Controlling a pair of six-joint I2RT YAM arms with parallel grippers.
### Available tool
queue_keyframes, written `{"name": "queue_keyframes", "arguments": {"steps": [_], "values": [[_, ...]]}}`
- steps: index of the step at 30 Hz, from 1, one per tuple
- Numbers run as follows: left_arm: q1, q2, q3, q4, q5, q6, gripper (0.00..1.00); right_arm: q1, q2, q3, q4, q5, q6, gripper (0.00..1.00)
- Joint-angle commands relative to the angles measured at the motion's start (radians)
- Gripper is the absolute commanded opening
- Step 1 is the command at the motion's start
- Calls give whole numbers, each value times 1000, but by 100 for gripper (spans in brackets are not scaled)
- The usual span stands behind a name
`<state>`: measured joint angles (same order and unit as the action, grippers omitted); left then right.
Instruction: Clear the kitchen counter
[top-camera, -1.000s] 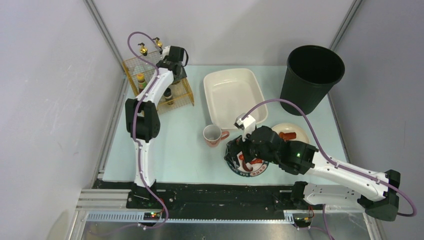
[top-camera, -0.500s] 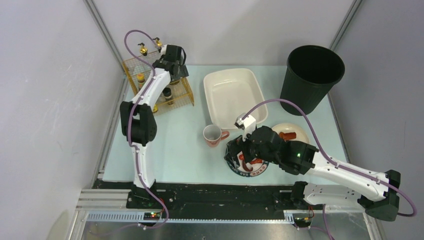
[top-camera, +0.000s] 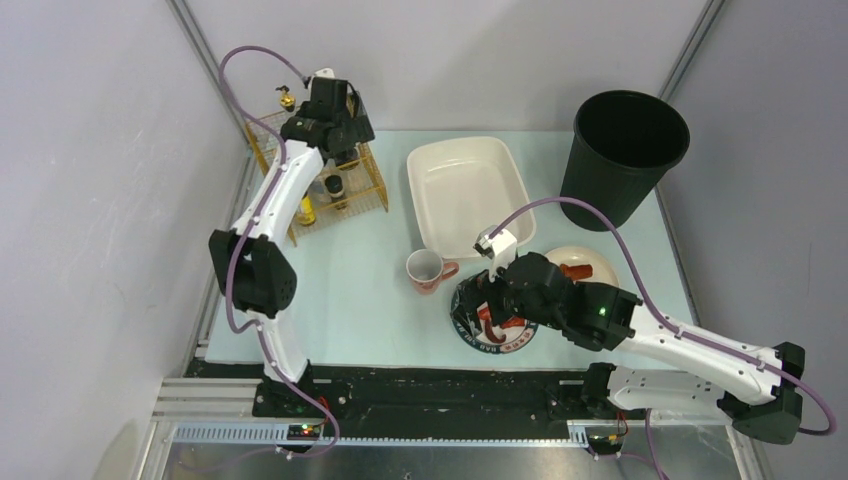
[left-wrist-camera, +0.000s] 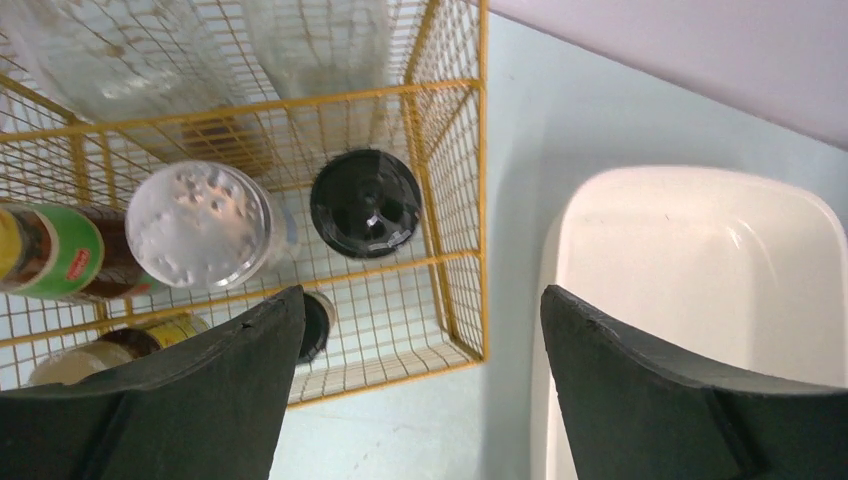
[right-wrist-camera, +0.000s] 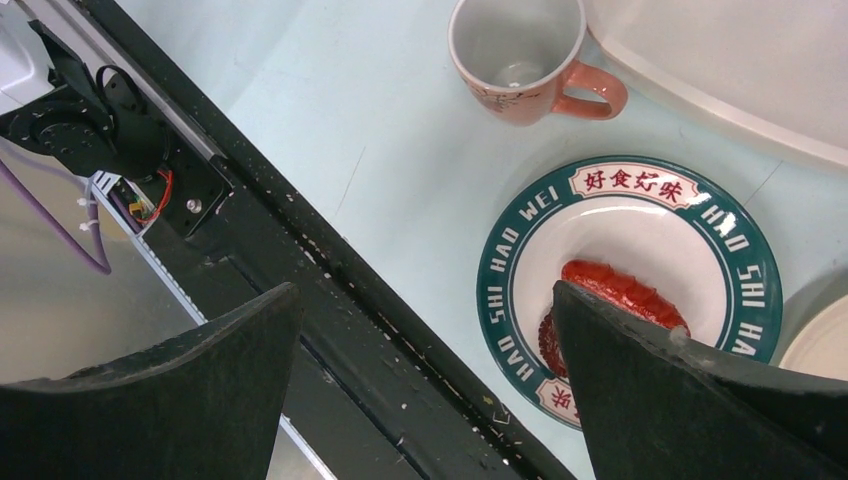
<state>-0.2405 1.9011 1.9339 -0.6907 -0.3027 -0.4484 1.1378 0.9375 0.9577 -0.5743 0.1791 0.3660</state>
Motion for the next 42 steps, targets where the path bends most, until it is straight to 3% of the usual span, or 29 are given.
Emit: {"name": "queue_keyframes", "arguments": {"steps": [1,8,14,25,28,30,35,42], "values": [[-35,-122,-46,16,73,26,90,4,-19,47,-25,37,17,100],[-111,-283,-179,17,97,45,91,-22,-20,84,-81,44,42,100],[-180,-471,-401,35,94,32,91,-83,-32,89,-137,42,57,100],[-256,-873,-830,103,154,-30,92,-296,-21,88,-269,1,157,100],[-256,-959,-913,104,184,-24,94,-408,-40,88,-253,-55,160,100],[-257,-998,-954,99,206,-13,99,-480,-46,88,-249,-86,162,100],[-256,-1045,-1038,93,290,-14,100,-647,5,86,-244,-128,169,100],[-256,-1065,-1060,53,350,48,100,-788,132,76,-124,-124,184,100]]}}
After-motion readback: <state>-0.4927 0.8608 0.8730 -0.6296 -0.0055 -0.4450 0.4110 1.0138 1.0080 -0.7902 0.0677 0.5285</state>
